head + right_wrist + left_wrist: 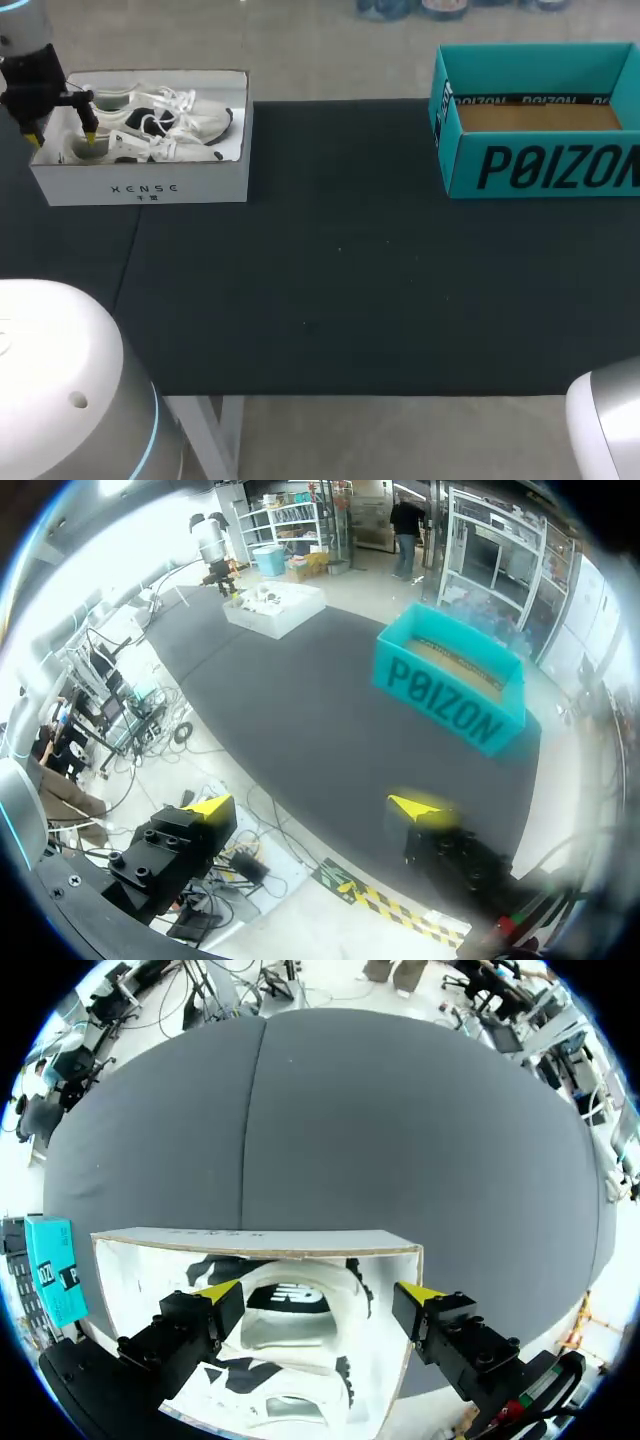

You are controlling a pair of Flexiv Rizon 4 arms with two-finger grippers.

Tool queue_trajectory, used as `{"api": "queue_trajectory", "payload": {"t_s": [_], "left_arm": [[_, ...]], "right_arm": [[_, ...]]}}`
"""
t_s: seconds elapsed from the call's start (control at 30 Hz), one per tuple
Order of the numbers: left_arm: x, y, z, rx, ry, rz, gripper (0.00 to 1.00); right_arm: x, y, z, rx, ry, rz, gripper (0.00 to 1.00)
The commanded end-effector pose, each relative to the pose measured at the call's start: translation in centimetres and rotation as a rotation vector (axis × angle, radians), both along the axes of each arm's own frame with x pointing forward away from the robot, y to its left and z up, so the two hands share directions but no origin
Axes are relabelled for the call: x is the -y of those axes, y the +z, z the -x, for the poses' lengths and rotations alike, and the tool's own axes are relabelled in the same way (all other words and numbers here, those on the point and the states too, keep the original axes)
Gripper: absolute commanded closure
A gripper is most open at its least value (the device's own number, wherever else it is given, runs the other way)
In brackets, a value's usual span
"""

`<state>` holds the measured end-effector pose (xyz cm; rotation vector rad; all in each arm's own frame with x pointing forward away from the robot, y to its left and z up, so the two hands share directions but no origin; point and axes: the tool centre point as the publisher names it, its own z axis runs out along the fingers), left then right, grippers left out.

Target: Take the shoe out of the shoebox, open the shoe tongue, remove and reinsert the insole, then place the shoe into the shoebox

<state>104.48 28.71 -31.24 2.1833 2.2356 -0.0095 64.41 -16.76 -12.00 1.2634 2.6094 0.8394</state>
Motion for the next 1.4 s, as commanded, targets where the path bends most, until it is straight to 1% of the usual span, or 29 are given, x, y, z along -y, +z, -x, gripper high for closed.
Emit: {"api": "queue_trajectory", "payload": {"t_s": [0.03,0.23,0.43,0.7,0.9,0.97,1.23,1.4], "left_arm": [[-0.8,-0.5,0.9,0.085,0.029,0.008,0.00],[-1.6,-0.3,-0.1,0.119,0.094,0.000,0.00],[-1.3,-1.1,-1.3,0.112,0.102,-0.013,0.00],[-1.6,-1.8,-2.7,0.093,0.119,-0.016,0.00],[-2.0,-2.1,-3.2,0.078,0.123,-0.020,0.00],[-2.2,-2.5,-3.5,0.072,0.125,-0.026,0.00],[-2.1,-3.5,-3.7,0.056,0.127,-0.029,0.00],[-1.9,-3.6,-3.8,0.052,0.122,-0.031,0.00]], "right_arm": [[0.0,0.2,-0.3,-0.008,0.002,0.002,0.00],[0.0,0.2,-0.3,-0.008,0.002,0.002,0.00],[0.0,0.2,-0.3,-0.008,0.002,0.002,0.00],[0.0,0.2,-0.3,-0.008,0.002,0.002,0.00],[0.0,0.2,-0.3,-0.008,0.002,0.002,0.00],[0.0,0.2,-0.3,-0.008,0.002,0.002,0.00],[0.0,0.2,-0.3,-0.008,0.002,0.002,0.00],[0.0,0.2,-0.3,-0.008,0.002,0.002,0.00]]}}
